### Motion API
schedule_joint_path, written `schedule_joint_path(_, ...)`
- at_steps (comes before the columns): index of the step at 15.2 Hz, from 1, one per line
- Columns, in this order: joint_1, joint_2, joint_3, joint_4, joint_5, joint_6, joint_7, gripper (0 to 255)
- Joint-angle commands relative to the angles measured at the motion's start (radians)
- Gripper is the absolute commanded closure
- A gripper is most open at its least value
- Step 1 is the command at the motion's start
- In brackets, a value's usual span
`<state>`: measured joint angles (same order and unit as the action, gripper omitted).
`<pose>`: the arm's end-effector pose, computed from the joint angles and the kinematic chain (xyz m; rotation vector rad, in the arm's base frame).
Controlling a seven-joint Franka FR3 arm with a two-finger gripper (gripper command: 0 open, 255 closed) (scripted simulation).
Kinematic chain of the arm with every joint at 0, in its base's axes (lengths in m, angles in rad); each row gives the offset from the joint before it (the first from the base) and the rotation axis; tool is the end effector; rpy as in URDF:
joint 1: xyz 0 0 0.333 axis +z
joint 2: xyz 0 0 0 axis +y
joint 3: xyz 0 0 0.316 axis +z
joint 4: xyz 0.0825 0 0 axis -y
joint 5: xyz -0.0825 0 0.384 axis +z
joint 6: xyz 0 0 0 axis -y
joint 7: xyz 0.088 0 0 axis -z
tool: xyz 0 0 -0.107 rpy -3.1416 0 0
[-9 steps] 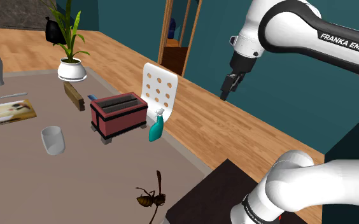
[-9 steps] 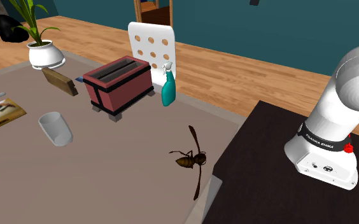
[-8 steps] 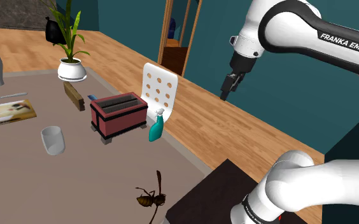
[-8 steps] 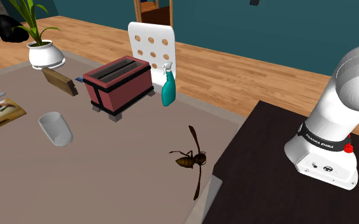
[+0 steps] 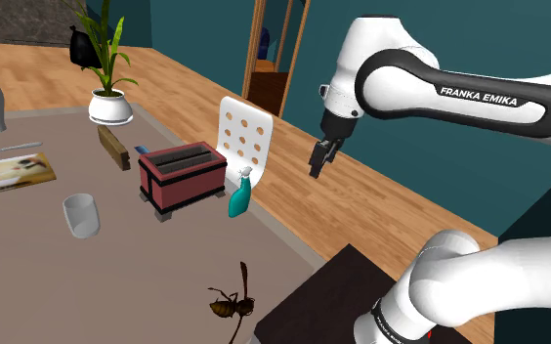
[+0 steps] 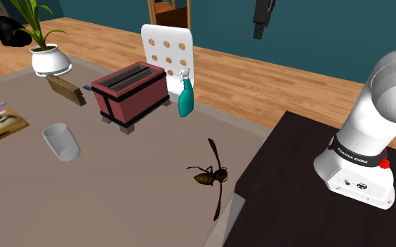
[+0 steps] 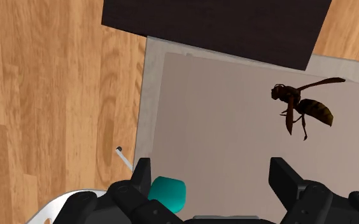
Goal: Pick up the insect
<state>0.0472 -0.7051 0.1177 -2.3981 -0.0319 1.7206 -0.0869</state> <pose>0.3358 0.0605 0.5561 3.0143 0.3470 0.0405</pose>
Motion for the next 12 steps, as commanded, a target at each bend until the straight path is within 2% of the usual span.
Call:
schedule_joint_path(1,0.012,0.037,0.018,-0.030,0.015,0.060,0.012,0)
schedule_joint_path(12,0.076,0.304,0.125,-0.109,0.074,0.363,0.082,0)
